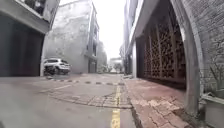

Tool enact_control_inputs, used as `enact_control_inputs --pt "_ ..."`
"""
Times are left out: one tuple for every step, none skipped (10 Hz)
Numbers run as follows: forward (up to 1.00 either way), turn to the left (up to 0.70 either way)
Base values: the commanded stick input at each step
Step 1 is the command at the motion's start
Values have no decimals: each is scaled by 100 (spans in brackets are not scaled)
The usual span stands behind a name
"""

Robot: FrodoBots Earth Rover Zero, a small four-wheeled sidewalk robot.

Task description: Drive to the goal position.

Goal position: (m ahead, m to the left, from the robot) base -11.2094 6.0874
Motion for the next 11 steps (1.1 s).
enact_control_inputs --pt "46 0" --pt "46 0" --pt "46 0" --pt "46 0" --pt "46 0" --pt "46 0" --pt "46 0" --pt "46 6" --pt "46 22" --pt "46 46" --pt "46 46"
